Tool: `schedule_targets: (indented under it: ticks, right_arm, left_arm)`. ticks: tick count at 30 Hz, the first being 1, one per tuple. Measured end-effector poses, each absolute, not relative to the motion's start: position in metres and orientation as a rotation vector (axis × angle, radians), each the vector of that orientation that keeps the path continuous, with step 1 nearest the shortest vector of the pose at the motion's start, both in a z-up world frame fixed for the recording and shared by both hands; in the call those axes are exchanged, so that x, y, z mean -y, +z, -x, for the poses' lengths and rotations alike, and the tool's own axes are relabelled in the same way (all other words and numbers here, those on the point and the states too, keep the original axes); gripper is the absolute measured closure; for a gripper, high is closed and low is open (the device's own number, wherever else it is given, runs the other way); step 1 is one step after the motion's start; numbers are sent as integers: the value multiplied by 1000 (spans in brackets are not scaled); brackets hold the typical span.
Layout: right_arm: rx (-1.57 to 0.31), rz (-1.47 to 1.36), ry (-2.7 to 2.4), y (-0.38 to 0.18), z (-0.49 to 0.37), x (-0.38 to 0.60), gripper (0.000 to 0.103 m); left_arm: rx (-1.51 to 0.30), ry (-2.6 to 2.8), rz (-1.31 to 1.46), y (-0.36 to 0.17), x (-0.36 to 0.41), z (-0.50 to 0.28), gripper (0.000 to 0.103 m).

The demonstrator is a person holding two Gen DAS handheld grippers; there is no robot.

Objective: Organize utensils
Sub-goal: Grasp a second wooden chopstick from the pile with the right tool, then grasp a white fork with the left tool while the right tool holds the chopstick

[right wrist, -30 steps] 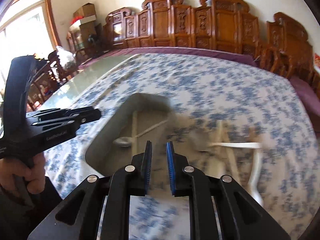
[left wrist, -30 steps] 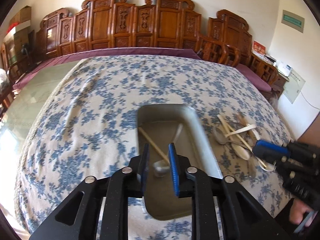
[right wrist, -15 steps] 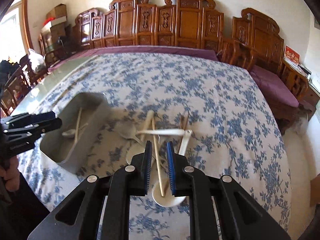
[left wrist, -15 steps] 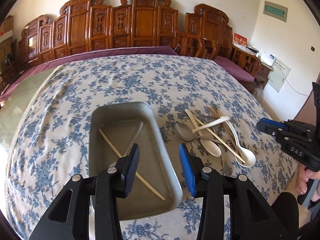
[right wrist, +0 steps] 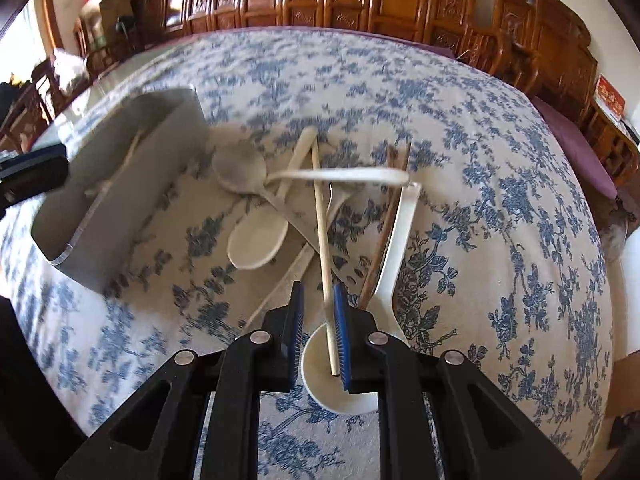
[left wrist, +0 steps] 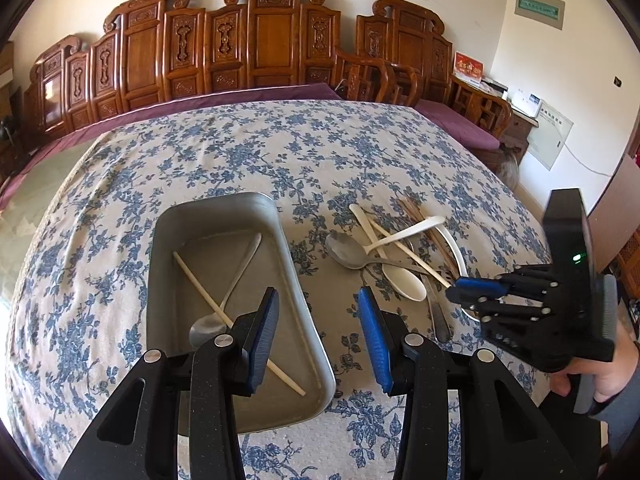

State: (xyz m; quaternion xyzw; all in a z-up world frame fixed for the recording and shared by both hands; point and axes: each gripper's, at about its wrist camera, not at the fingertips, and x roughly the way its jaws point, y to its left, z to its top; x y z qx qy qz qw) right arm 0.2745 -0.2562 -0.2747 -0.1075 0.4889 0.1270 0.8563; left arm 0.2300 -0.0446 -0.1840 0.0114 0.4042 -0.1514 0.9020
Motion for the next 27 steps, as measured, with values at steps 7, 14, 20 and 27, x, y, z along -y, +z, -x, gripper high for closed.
schedule_targets:
  ticks: [7, 14, 20, 27]
  right_arm:
    - [-1022, 238, 297, -267, -268, 260, 97]
    - [-993, 230, 309, -236, -250, 275, 97]
    - [-965, 239, 240, -218, -238, 304, 97]
    - [-940, 183, 199, -213, -224, 338, 97]
  left_arm:
    - [-841, -325, -37, -186, 54, -227, 64]
    - [-843, -332, -55, -190, 64, -224, 64]
    - [-832, -335, -71, -190, 72, -219, 64]
    - [-818, -334, -87, -190, 79, -215, 64]
